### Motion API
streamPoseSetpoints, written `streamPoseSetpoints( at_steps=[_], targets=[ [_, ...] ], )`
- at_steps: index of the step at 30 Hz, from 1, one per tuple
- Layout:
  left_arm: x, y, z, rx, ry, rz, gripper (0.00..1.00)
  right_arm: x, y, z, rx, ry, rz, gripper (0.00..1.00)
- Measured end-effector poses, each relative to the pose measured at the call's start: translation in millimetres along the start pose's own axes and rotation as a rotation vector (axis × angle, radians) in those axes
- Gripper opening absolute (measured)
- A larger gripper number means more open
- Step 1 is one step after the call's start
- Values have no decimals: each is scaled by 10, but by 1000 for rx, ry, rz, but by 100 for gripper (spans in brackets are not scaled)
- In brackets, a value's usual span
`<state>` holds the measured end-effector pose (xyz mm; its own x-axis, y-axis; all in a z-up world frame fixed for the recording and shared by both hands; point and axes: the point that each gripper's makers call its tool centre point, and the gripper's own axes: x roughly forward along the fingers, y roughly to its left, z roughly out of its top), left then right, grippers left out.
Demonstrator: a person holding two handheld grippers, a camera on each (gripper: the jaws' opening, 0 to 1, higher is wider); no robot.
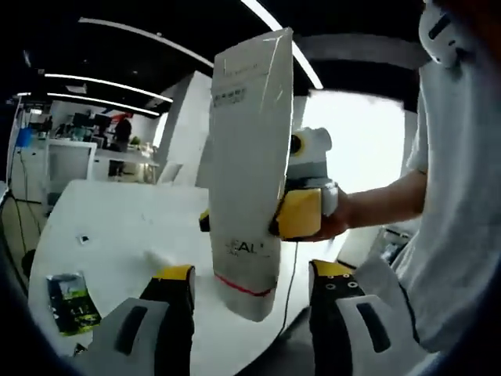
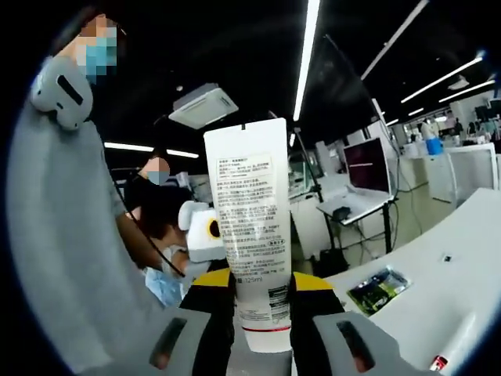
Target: Arrange the skincare products in the storage area until every visible bottle or jar stands upright without overlapping.
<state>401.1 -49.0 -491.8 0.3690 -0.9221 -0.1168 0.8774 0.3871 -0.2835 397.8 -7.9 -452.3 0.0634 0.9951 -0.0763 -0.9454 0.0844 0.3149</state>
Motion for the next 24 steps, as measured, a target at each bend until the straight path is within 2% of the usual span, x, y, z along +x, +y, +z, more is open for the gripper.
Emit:
streamPoseSetpoints(
  at_steps=[2,4,5,8,11,18,20,24],
  targets=[
    [19,-104,18,-50,25,-55,44,13,77,14,-11,10,38,20],
    [67,-216,84,-48,10,-105,37,17,138,29,-9,7,68,20],
    [74,-188,76,-58,13,-85,36,16,193,44,2,0,97,20],
    [132,-252,120,-85,-30,-128,35,5,231,46,3,-2,111,20],
    [164,-287,52,-128,-16,-133,37,-27,245,8,24,7,135,20],
    [119,-420,-13,-61,8,-180,35,-5,346,-25,52,12,192,21],
    [80,-430,3,-19,-5,-178,34,8,368,-20,57,2,199,21],
    [51,-426,70,-34,-38,-186,32,-11,355,21,86,-37,195,22]
  ],
)
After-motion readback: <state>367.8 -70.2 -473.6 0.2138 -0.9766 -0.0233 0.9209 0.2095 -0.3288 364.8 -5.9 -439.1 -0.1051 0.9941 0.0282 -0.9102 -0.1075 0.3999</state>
